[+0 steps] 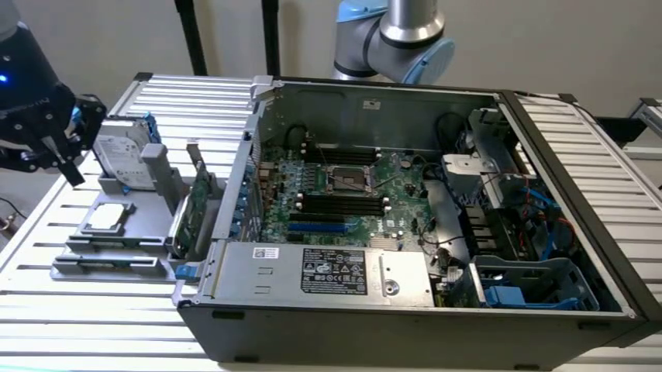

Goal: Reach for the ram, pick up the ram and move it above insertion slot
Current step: 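Pick up the ram and move it above insertion slot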

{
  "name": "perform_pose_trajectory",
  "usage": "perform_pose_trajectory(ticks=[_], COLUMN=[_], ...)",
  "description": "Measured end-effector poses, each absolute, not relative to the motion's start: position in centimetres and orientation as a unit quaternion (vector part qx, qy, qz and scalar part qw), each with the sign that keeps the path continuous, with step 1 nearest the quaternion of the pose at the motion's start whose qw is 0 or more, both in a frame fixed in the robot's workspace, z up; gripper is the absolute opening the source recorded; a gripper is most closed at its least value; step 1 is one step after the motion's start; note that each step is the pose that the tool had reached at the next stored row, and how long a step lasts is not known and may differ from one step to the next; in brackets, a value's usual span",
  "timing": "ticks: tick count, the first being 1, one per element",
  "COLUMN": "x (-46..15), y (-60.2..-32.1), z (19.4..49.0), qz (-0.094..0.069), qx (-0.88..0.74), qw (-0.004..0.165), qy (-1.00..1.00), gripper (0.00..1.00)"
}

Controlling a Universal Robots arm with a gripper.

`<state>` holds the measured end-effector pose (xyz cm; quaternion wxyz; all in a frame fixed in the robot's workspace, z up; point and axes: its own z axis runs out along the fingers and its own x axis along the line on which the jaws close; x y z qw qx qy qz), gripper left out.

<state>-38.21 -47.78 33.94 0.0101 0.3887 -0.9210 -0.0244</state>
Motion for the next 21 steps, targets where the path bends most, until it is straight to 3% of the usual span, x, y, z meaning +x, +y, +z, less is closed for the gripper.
perform_pose_trajectory(ticks=[21], x=[-38.21], y=[-47.78], z=[33.72], qz=[-0.024], qx=[0.547], qw=[0.02], qy=[-0.836], gripper=[0.11])
